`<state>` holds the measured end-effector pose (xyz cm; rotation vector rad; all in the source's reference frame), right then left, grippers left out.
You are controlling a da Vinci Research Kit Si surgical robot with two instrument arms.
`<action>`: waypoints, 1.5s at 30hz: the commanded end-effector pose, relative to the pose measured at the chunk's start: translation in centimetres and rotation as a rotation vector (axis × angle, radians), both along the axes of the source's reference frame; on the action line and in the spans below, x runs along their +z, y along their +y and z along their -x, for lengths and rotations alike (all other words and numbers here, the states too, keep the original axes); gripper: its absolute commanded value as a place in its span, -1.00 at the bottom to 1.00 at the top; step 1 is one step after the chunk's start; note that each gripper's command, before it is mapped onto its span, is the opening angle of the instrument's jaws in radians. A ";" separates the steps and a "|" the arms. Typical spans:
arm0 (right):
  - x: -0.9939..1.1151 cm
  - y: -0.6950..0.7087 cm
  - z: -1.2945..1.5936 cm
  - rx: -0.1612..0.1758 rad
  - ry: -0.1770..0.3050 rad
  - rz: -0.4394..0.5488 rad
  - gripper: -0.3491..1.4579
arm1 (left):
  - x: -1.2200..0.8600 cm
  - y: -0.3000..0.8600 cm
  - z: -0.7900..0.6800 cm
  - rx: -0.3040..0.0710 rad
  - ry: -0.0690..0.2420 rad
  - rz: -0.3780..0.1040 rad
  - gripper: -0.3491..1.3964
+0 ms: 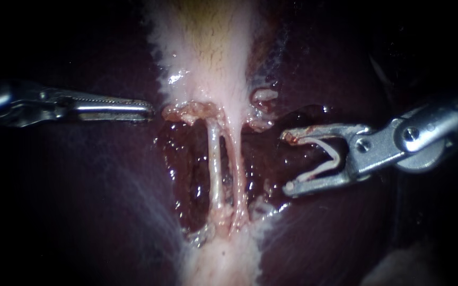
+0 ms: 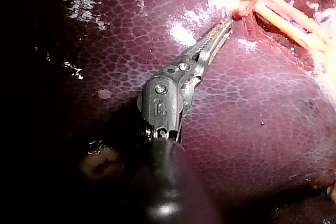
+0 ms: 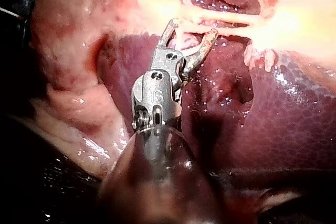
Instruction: Grabbing gallbladder
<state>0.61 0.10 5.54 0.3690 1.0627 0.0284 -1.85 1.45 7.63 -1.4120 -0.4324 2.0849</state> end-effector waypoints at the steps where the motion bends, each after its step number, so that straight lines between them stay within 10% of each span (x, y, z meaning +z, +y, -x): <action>1: 0.00 0.00 0.00 0.000 0.000 0.000 -0.07 | 0.00 0.00 0.00 0.000 0.000 0.000 -1.00; 7: 0.00 0.00 0.00 0.000 0.000 0.000 -0.07 | -0.03 0.00 0.00 0.009 0.003 0.027 -1.00; 15: 0.00 0.00 0.00 0.000 0.000 0.000 -0.07 | -0.08 0.04 0.03 0.047 0.007 0.116 -0.35; 45: 0.00 0.00 0.00 0.000 0.000 0.000 -0.07 | -0.28 0.10 0.68 0.061 -0.002 0.194 -0.21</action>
